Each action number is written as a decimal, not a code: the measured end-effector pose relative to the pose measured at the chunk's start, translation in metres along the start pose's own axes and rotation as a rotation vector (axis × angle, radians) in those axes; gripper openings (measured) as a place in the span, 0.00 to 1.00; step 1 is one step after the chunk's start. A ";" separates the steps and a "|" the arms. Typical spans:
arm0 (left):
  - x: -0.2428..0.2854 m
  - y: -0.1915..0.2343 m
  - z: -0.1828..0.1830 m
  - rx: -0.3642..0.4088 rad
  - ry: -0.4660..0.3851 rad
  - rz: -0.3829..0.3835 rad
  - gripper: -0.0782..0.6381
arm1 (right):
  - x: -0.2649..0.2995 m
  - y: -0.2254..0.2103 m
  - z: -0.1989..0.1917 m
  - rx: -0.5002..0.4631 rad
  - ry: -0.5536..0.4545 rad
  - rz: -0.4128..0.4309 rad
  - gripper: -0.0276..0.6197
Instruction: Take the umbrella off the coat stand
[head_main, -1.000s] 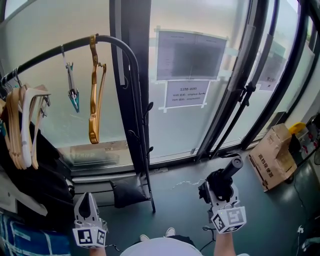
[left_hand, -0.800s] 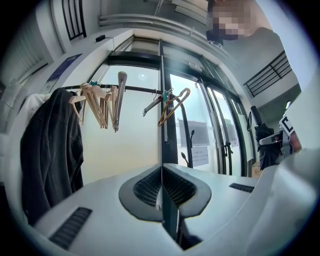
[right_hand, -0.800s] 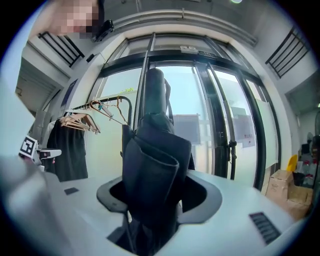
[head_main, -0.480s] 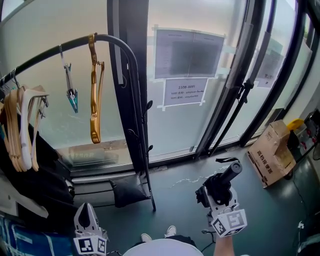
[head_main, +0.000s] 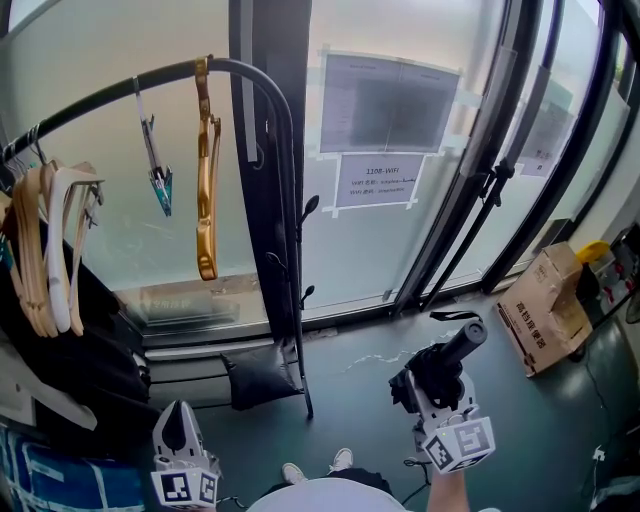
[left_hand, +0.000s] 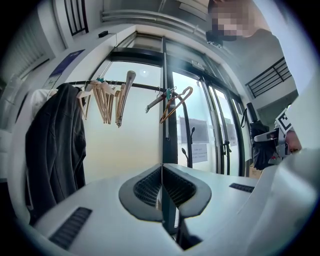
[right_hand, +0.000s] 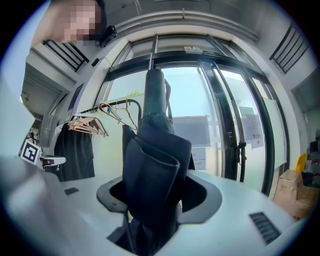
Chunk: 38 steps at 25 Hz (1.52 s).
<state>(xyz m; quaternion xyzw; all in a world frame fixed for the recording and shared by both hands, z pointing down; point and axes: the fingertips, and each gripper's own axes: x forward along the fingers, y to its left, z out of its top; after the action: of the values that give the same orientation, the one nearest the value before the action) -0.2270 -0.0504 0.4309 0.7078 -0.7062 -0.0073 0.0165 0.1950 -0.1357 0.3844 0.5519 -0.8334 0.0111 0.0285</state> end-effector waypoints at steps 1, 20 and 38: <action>0.000 0.002 0.000 0.000 0.000 0.002 0.15 | 0.001 0.001 0.000 0.002 0.000 0.000 0.42; 0.009 0.006 -0.002 -0.005 -0.010 -0.042 0.15 | 0.001 0.013 0.001 0.020 -0.002 -0.012 0.42; 0.000 0.018 -0.001 -0.012 -0.024 -0.024 0.15 | 0.002 0.027 0.010 0.024 -0.031 0.002 0.42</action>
<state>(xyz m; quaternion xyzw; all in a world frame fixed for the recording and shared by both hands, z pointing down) -0.2446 -0.0502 0.4320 0.7160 -0.6977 -0.0200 0.0122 0.1691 -0.1279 0.3754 0.5516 -0.8340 0.0126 0.0089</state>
